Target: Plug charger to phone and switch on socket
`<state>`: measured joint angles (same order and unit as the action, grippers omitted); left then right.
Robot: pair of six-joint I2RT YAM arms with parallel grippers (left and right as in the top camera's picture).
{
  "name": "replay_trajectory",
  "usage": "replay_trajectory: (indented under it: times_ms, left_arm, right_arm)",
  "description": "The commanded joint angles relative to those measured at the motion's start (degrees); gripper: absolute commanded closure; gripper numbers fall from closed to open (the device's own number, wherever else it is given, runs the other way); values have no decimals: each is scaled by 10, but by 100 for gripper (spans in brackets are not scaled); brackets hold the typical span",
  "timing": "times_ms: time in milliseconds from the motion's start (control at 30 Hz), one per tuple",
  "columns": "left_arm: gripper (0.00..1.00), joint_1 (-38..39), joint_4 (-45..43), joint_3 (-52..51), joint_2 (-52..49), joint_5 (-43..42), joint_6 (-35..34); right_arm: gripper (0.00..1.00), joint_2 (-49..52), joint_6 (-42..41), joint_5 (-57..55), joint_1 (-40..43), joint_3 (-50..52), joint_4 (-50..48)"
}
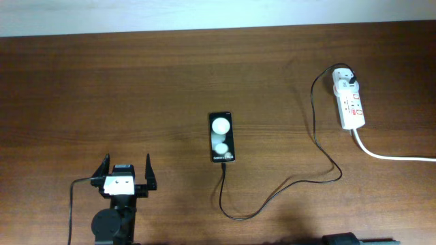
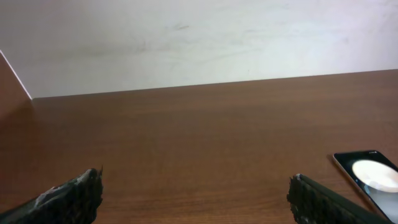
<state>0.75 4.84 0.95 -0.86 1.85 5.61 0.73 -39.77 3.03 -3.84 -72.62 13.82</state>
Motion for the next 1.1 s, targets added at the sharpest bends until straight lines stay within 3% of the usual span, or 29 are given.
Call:
replay_trajectory:
  times_ms: [0,200,400,533,733,1067]
  left_arm:
    - [1,-3,-1,-4,2,-8,10]
    - [1,-3,-1,-4,2,-8,10]
    - [1,-3,-1,-4,2,-8,10]
    - [1,-3,-1,-4,2,-8,10]
    - [1,-3,-1,-4,2,-8,10]
    - [1,-3,-1,-4,2,-8,10]
  right_arm:
    - [1,-4,3,10,2,87,-78]
    - [1,-4,3,3,1,247,-251]
    - [1,-2,3,-18,1,413,-260]
    - [1,-2,3,-15,1,531,-179]
    - [1,-2,3,-18,2,551,-5]
    - [1,-2,3,-23,2,648,-3]
